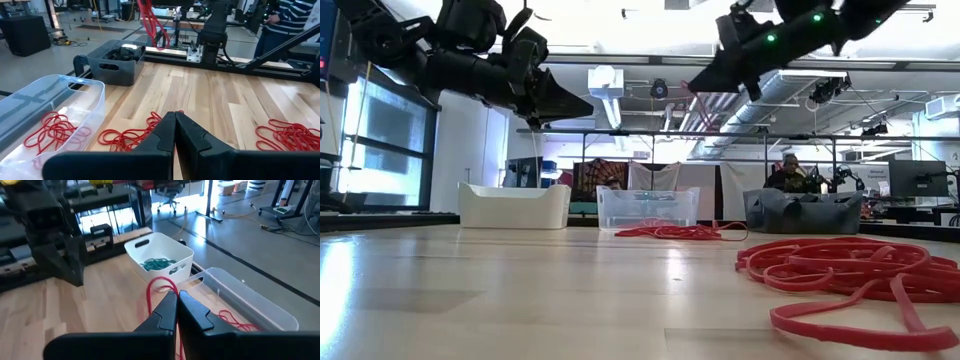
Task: Sort rubber bands into baskets
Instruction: Put the red rubber band into the transparent bin
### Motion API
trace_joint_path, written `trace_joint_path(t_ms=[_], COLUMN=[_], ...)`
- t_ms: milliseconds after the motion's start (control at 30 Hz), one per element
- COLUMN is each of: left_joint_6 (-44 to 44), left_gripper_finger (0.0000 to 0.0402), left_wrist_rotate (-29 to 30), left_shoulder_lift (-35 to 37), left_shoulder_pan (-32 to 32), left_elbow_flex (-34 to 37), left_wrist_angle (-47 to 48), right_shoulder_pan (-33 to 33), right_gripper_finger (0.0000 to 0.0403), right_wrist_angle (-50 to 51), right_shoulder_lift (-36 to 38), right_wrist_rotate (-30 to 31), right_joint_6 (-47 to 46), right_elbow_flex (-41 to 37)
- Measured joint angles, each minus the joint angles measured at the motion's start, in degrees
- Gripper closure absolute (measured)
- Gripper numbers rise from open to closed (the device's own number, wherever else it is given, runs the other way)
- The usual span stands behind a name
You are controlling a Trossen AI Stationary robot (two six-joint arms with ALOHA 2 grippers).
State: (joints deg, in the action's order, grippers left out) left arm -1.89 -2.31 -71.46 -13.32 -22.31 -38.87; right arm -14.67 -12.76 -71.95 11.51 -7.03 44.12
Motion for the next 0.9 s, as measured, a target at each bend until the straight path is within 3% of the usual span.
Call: trace_joint_path(t_ms=[433, 733, 900], left_joint_6=[2.51, 1.98, 1.96], left_gripper_finger=[0.0402, 0.0402, 0.0401], left_wrist_rotate=[-0.09, -0.11, -0.13], left_shoulder_lift=[0.00, 0.00, 0.00], left_shoulder_pan=[0.00, 1.16, 2.30], left_elbow_flex=[0.00, 0.00, 0.00], left_wrist_angle=[-0.02, 1.34, 1.40], right_shoulder_pan=[-3.71, -5.81, -9.21], right_gripper_finger=[0.0403, 0.0403, 0.0403], right_wrist_angle=[4.38, 4.40, 5.22], right_shoulder_lift=[-16.12, -30.19, -34.41], right_wrist_rotate=[-4.11, -2.90, -1.21], right_joint_6=[2.64, 5.11, 7.96], right_elbow_flex=[14.52, 23.48, 26.58])
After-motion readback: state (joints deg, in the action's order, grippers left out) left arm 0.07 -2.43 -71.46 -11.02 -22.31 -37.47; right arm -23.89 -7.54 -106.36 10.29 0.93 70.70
